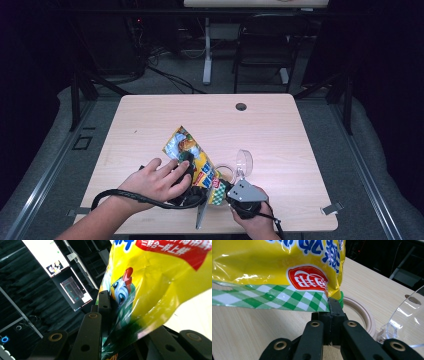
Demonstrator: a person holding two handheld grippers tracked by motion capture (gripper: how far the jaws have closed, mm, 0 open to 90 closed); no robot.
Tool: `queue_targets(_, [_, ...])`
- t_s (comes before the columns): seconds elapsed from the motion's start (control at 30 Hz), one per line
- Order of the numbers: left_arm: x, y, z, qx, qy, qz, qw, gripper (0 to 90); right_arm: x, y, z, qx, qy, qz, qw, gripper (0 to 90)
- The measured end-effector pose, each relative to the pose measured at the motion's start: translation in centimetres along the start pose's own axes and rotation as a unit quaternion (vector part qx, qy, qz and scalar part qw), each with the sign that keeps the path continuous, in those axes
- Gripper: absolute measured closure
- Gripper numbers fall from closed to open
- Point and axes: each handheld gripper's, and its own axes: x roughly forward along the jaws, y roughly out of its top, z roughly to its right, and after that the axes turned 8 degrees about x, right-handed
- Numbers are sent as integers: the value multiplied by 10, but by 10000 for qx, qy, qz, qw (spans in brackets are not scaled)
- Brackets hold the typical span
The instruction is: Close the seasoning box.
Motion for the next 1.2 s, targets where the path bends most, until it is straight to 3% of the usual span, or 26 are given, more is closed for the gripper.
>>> queue_targets(0.17, [0, 0, 0, -78, -40, -8, 10000, 811, 0, 0, 0, 25, 15, 17, 10000, 897])
queue_targets(0.7, [-1, 0, -1, 0, 62, 17, 10000, 810, -1, 1, 0, 63, 65, 18, 10000, 897])
queue_targets(1.2, [-1, 2, -3, 48, 34, -17, 10000, 811, 0, 0, 1, 68, 60, -17, 10000, 897])
